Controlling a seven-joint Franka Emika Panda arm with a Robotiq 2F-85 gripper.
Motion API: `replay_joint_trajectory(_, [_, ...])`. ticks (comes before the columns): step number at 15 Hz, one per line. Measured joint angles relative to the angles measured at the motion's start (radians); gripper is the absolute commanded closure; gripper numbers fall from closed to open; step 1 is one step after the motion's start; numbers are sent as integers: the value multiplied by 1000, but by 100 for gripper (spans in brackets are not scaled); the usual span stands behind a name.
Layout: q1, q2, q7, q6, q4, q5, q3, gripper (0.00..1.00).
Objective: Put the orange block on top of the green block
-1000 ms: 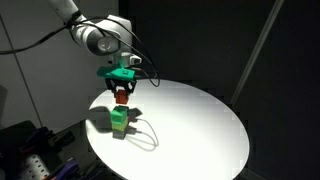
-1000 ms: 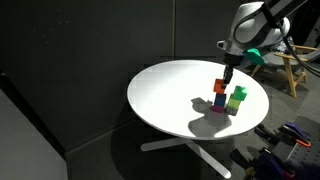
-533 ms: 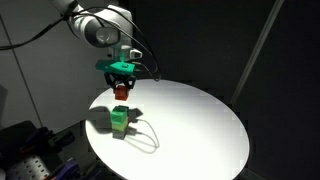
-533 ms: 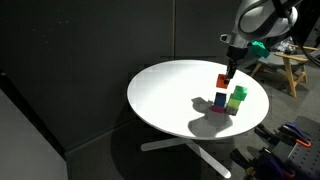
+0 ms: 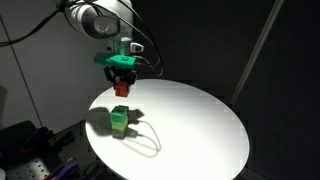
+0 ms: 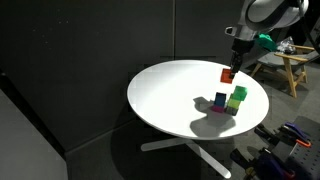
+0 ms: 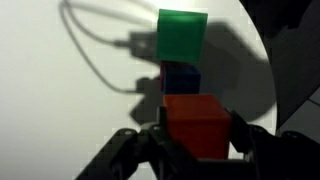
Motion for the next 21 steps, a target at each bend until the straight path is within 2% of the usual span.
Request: replay_joint_trajectory(21, [-2,-129,0,-9,-132,-46,-88,66])
